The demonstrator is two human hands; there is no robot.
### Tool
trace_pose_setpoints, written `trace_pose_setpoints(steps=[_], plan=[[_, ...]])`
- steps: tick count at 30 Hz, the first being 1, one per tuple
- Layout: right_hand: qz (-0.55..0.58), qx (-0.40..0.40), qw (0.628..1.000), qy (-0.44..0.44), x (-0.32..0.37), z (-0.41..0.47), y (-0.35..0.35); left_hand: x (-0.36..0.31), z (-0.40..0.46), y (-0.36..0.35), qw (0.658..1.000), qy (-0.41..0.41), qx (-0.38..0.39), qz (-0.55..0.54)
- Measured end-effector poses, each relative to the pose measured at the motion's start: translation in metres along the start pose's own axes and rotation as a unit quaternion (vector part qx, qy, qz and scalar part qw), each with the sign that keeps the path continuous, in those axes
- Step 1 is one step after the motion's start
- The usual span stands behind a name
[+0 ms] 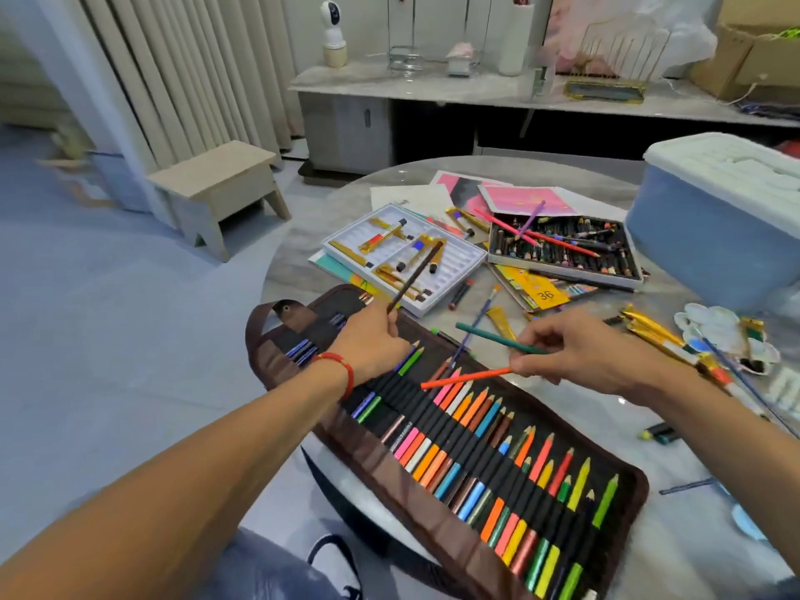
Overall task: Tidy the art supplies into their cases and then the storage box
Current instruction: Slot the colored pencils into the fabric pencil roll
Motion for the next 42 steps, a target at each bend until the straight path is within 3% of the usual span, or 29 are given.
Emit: trace_pose_setpoints(steps=[7, 10, 17, 31, 35, 42], plan=[[0.02, 0.013, 0.999, -0.023, -0.006, 0.022, -0.001, 0.002, -0.017, -0.025, 0.971, -0.141, 0.021, 0.194], [0.023, 0.048, 0.998, -0.037, -0.008, 0.036, -0.005, 0.01, -0.017, -0.031, 0.964, -0.17, 0.055, 0.197], [-0.023, 0.13, 0.989, -0.064, -0.008, 0.074, 0.003, 0.015, -0.013, -0.034, 0.959, -0.188, 0.04, 0.21], [-0.055, 0.184, 0.979, -0.07, -0.009, 0.098, -0.009, 0.02, -0.012, -0.035, 0.962, -0.2, 0.017, 0.184], [-0.054, 0.174, 0.981, -0.065, -0.009, 0.104, -0.014, 0.021, -0.011, -0.035, 0.963, -0.202, 0.016, 0.18], [0.028, 0.079, 0.995, -0.062, -0.015, 0.115, -0.017, 0.022, -0.011, -0.035, 0.964, -0.201, 0.019, 0.174]])
Point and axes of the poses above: each hand's wrist, its own z-axis towards the middle knuckle, its own y-axis out of the back of the hand, x = y × z, the point moved 8 cm from there along z, towards the middle knuckle, and after that the axes turned 14 degrees about z, right-handed, at the moved point
